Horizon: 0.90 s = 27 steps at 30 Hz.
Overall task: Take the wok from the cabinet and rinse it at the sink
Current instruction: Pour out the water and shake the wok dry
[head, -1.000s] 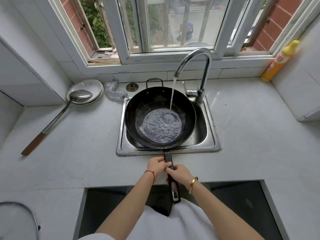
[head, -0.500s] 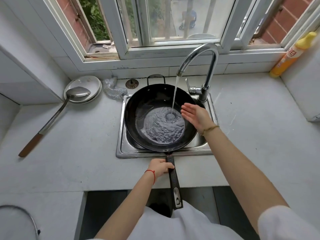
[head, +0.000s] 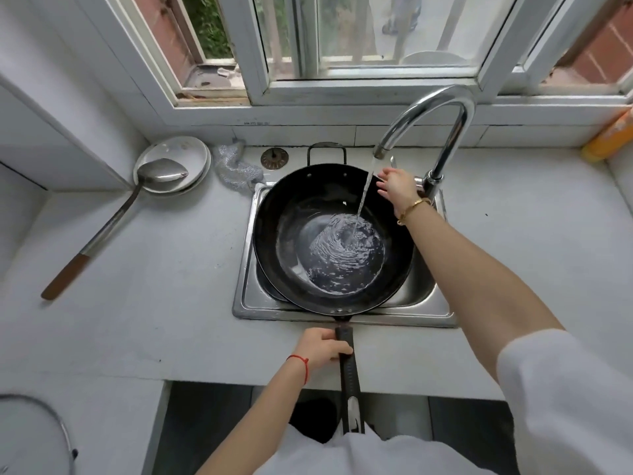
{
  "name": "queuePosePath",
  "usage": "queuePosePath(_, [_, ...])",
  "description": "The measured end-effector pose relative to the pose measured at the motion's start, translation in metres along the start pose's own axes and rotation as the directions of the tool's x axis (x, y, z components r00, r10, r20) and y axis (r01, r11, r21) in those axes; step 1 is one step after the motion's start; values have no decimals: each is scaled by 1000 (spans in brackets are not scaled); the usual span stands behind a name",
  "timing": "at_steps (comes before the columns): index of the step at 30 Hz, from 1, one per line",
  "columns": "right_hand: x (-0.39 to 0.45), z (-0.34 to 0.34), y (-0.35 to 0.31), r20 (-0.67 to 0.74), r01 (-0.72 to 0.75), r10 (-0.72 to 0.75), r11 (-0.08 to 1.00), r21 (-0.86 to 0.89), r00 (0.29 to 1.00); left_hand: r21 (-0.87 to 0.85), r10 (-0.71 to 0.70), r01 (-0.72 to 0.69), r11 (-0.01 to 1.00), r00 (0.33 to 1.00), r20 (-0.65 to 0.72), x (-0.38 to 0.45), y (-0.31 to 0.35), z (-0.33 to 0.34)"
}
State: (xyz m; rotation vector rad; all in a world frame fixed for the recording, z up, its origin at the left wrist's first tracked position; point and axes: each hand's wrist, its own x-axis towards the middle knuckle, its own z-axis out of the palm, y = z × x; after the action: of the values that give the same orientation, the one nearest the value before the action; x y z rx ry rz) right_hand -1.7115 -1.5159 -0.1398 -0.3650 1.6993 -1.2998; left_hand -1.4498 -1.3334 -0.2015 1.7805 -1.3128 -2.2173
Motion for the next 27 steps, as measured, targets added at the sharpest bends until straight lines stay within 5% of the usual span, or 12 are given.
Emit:
queuePosePath(2, [6, -1, 1, -1, 139, -151, 912, -386, 989, -5, -3, 3, 1000, 1000, 2, 1, 1, 0])
queuePosePath(6, [8, -9, 1, 113, 244, -224, 740, -626, 968, -4, -6, 6, 1000, 1000, -4, 1, 1, -1])
queuePosePath(11, [-3, -5, 11, 151, 286, -248, 716, -636, 957, -9, -2, 2, 1000, 1000, 1, 0, 2, -1])
queuePosePath(17, [3, -10, 21, 26, 259, -311, 738, -623, 950, -1, -8, 8, 1000, 1000, 1, 0, 2, -2])
queuePosePath(27, [-38, -46, 17, 190, 370, -329, 663, -651, 925, -11, 21, -22, 1000, 999, -29, 2, -4, 0])
